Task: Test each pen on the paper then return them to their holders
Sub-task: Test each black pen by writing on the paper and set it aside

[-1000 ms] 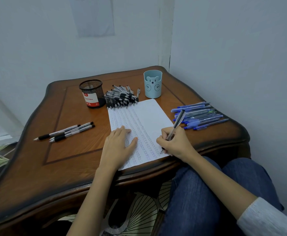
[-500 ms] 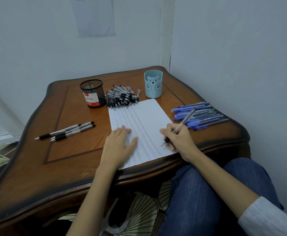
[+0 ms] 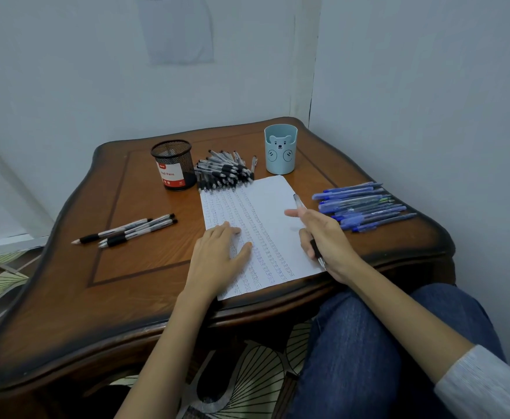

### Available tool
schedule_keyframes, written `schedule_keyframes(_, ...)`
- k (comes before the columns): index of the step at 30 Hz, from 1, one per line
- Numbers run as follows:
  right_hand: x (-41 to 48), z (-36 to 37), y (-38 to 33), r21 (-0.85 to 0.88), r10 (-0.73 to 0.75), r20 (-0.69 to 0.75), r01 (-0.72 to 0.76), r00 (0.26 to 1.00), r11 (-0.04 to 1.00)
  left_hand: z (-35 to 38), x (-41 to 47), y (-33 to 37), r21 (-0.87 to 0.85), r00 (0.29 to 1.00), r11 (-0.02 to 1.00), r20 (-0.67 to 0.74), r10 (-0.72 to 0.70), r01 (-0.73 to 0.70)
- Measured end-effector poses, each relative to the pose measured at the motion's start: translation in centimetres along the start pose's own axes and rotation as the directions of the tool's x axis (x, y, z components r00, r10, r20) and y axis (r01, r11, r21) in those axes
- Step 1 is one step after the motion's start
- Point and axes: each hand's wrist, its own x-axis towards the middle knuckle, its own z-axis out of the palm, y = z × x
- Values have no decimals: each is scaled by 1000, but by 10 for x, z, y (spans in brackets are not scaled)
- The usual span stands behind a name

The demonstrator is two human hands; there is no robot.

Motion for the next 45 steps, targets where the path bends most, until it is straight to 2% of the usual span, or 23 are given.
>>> schedule_keyframes(9, 13, 8, -4, -158, -25, 48, 32, 999, 987, -3, 13, -8, -64, 998, 997, -40, -43, 41)
schedule_keyframes(15, 44, 10, -14, -67, 110, 111, -103, 988, 992, -14, 33, -27, -37, 997, 997, -27, -67, 66)
schedule_keyframes(20, 77, 17, -23, -282, 50, 127, -12, 991, 959, -21, 49, -40, -24, 998, 998, 13, -62, 62)
schedule_keyframes(22, 96, 23, -23, -340, 48, 70, -21, 996, 940, -23, 53, -44, -33, 999, 998, 14, -44, 45)
schedule_keyframes(26, 133, 37, -21, -282, 80, -34, -86, 996, 956, -22, 57, -50, -71, 999, 997, -21, -27, 25)
schedule_keyframes(31, 170, 56, -25, -381, -120, -61, 88, 991, 920, -17, 59, -57, -135, 999, 991, -44, -31, 25)
schedule_keyframes(38, 222, 81, -15, -443, -279, -255, 144, 926, 885, -10, 63, -64, -187, 997, 982, -73, -31, 17)
schedule_keyframes(42, 244, 93, -2, -461, -250, -303, 89, 920, 883, -6, 63, -67, -194, 995, 981, -98, -18, -1)
schedule_keyframes(45, 255, 98, 8, -513, -211, -287, 36, 934, 858, -4, 63, -68, -196, 993, 980, -116, -6, -17)
